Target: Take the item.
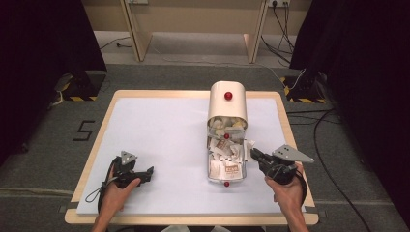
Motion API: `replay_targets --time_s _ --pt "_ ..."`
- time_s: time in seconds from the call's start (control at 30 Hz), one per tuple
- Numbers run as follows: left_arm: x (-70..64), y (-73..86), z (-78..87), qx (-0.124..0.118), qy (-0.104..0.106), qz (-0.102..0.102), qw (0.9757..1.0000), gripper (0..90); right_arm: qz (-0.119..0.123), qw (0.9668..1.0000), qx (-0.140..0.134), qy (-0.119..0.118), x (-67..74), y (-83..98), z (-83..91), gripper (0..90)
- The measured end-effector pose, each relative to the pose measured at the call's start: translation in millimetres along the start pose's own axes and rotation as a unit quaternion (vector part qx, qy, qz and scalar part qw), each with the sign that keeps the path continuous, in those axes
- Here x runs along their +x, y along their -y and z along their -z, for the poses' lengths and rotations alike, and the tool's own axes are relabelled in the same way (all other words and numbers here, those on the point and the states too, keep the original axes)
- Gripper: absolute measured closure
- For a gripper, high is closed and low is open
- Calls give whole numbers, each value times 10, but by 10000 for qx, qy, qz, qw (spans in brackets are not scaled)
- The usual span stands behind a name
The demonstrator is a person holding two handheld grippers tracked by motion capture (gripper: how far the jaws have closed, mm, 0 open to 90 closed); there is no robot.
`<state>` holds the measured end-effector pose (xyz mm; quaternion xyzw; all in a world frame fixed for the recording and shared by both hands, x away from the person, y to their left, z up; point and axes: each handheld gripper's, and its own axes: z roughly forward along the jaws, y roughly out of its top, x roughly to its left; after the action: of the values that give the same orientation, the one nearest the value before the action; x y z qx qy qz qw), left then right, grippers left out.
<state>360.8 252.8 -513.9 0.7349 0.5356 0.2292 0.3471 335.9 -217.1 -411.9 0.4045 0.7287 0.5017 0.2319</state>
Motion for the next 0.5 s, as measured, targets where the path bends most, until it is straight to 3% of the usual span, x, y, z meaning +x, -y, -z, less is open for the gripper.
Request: replay_targets --time_s 0.5 --pt "-1 0 -1 -8 1 10 10000 94 -128 9995 -28 282 -193 41 80 871"
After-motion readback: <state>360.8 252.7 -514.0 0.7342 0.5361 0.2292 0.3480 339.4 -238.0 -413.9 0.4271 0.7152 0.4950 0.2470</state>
